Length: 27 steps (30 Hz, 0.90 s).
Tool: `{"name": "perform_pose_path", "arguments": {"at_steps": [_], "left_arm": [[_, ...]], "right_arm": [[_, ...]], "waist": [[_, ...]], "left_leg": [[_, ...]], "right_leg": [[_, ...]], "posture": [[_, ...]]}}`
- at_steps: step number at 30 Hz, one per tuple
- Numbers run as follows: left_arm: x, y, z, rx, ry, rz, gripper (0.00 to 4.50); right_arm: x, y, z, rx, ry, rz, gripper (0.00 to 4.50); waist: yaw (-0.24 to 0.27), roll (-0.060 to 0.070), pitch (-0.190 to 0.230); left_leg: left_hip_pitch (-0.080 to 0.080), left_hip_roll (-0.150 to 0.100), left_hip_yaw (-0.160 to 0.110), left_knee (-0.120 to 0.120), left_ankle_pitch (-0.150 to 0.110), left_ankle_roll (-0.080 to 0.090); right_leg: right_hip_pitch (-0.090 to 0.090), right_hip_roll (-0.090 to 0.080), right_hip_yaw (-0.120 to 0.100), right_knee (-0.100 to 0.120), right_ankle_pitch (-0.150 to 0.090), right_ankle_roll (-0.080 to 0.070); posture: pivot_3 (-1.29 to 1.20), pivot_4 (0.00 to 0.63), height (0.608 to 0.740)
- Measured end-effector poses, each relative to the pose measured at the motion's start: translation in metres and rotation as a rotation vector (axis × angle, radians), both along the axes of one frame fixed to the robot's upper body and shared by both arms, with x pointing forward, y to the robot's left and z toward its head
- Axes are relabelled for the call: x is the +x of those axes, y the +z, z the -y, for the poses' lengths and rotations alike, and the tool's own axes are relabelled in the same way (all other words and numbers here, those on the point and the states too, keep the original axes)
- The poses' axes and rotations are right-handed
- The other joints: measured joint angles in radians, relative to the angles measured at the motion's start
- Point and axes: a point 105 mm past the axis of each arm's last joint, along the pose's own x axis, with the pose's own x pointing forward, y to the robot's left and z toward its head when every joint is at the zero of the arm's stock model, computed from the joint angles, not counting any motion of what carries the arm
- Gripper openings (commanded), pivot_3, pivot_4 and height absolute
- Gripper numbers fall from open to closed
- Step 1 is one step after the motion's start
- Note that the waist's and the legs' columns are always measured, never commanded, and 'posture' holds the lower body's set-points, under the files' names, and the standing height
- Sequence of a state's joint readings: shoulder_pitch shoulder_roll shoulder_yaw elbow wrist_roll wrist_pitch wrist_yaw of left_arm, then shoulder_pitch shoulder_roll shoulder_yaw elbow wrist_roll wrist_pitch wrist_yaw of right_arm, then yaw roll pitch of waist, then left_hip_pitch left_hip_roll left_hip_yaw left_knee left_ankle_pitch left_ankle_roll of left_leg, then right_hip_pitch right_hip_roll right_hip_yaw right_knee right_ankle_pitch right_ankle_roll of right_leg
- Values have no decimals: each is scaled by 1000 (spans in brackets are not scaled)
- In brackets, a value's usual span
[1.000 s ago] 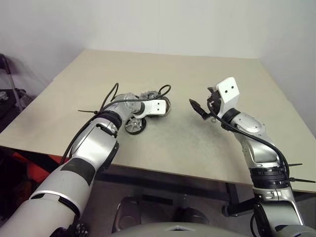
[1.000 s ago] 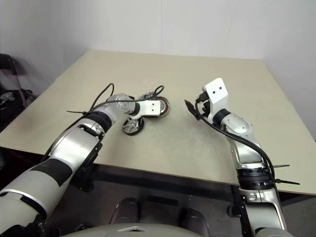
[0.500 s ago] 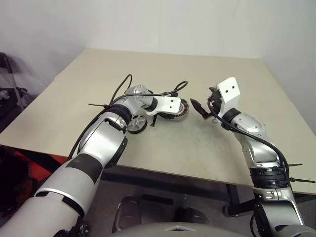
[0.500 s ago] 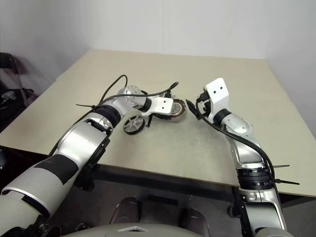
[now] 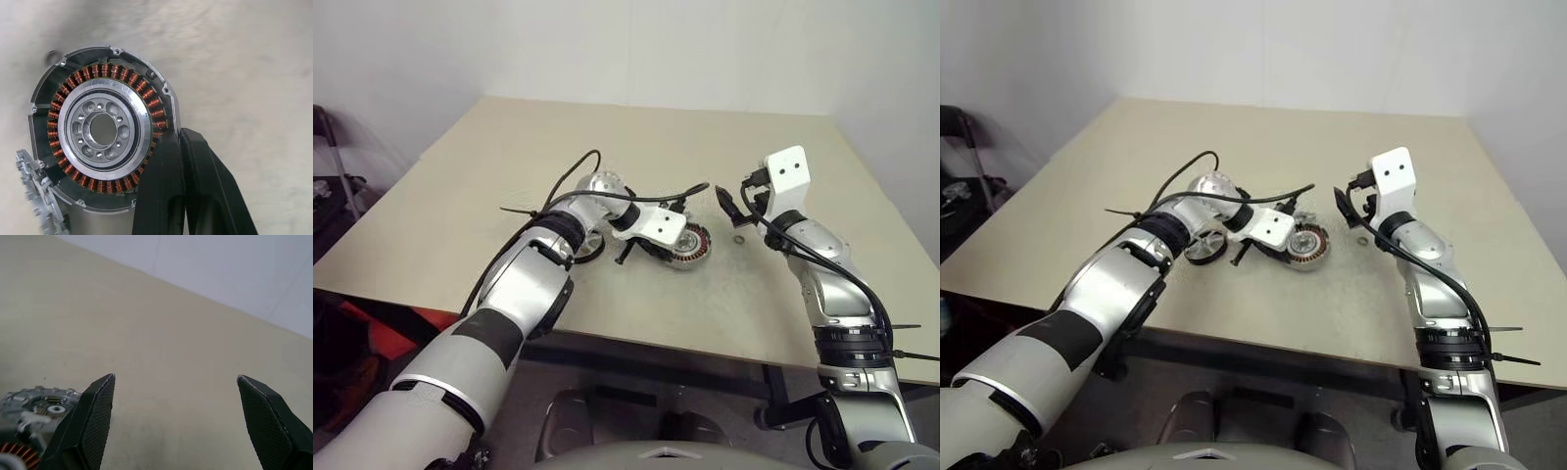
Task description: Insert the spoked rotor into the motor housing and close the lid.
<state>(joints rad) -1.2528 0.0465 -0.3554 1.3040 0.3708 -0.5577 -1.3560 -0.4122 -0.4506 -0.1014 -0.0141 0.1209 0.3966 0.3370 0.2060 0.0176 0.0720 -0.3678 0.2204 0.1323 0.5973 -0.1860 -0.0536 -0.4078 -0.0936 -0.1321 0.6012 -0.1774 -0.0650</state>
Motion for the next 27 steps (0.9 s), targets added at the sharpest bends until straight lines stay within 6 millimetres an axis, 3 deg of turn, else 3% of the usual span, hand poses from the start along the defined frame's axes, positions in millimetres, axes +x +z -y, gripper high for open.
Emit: {"name": "perform_pose_path", "arguments": {"at_steps": [6, 27], "left_arm": [[-10, -16, -6, 43, -52, -26, 38], [-1, -20, -9, 65, -24, 61, 38]], "right_arm": [[0, 0, 1, 0, -7, 2, 4500], [0, 0, -1, 0, 12, -4, 4500]], "waist": [[0, 0, 0], [-1, 0, 0]], "left_leg": [[1, 0, 0, 0, 0, 0], [2, 0, 3, 0, 2, 0]], "right_leg": [[0, 0, 0, 0, 0, 0], [1, 0, 2, 1, 0, 0]], "posture": [[0, 0, 740], [0, 0, 740]]}}
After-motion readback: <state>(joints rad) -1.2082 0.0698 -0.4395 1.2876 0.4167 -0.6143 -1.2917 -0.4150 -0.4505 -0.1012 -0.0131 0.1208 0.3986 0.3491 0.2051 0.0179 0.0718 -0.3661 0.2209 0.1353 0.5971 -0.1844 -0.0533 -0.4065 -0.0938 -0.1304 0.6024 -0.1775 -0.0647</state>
